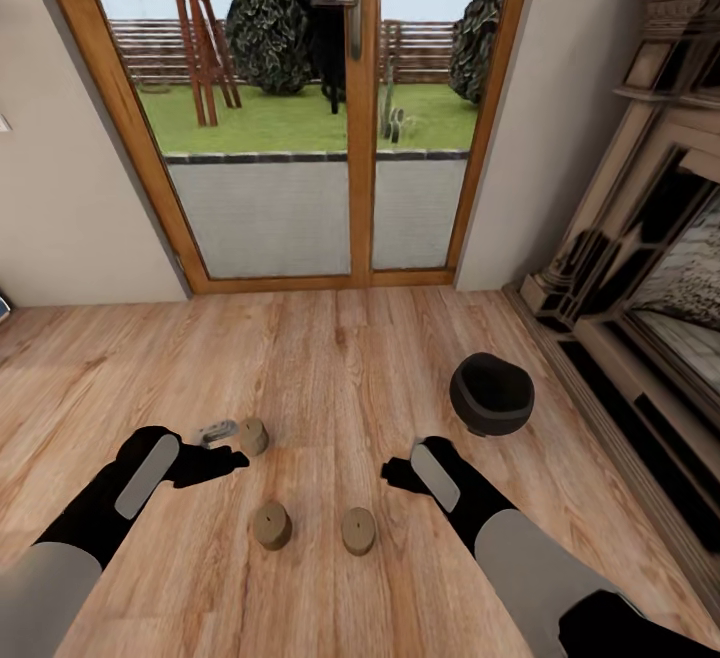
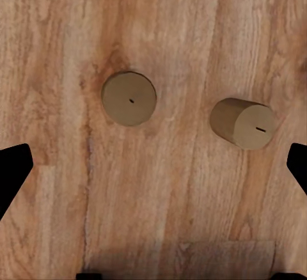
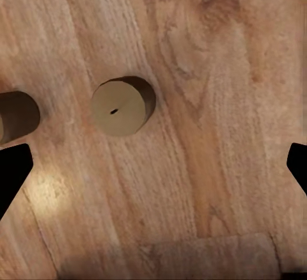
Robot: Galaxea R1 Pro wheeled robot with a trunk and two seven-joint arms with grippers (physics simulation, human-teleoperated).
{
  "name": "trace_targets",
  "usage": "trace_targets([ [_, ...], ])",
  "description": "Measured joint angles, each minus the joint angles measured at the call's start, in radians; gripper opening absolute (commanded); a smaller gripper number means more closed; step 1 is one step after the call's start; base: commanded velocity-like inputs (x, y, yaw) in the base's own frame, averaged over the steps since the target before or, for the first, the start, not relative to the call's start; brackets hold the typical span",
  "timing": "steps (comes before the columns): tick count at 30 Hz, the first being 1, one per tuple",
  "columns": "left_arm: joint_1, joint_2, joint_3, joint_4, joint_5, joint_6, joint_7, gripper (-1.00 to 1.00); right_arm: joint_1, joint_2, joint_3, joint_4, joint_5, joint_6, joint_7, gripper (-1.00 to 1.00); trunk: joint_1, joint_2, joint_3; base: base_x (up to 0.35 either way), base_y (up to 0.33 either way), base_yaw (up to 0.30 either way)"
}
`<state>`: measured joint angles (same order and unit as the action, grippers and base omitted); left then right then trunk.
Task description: Place each of the two pumpkins and all three candles from the living room inside a cabinet in the living room (use any cabinet), then make sure every cabinet is closed, and position the cauldron so it is next to a table in the living room.
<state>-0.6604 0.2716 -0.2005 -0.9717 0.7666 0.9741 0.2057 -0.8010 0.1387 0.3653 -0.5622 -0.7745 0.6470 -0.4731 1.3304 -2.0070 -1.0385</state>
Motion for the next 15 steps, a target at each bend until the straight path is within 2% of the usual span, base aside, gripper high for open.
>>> trace_targets([
  [2,0.0,-0.007,-0.001,0.021,-0.024,-0.003,0.01,1.0,0.0,0.008,0.001,0.001,-0.001,-0.002,-0.003,1.0,0.0,0.0,0.0,0.0,0.0,0.0],
  [4,0.0,-0.026,-0.001,0.052,-0.058,-0.017,0.017,1.0,0.0,0.013,0.001,0.002,0.0,-0.006,-0.004,1.0,0.0,0.0,0.0,0.0,0.0,0.0],
  [9,-0.002,-0.116,-0.001,0.142,-0.181,-0.097,0.022,1.0,-0.001,0.025,0.003,0.002,0.001,-0.012,-0.006,1.0,0.0,0.0,0.0,0.0,0.0,0.0],
  [11,-0.003,-0.14,0.0,0.158,-0.235,-0.11,0.023,1.0,-0.001,0.03,0.01,0.001,0.003,-0.014,-0.006,1.0,0.0,0.0,0.0,0.0,0.0,0.0],
  [13,-0.003,-0.15,0.004,0.162,-0.263,-0.115,0.022,1.0,-0.001,0.032,0.027,-0.002,0.004,-0.015,-0.006,1.0,0.0,0.0,0.0,0.0,0.0,0.0],
  [15,-0.003,-0.149,0.008,0.16,-0.275,-0.116,0.016,1.0,-0.001,0.033,0.046,-0.007,0.003,-0.016,-0.006,1.0,0.0,0.0,0.0,0.0,0.0,0.0],
])
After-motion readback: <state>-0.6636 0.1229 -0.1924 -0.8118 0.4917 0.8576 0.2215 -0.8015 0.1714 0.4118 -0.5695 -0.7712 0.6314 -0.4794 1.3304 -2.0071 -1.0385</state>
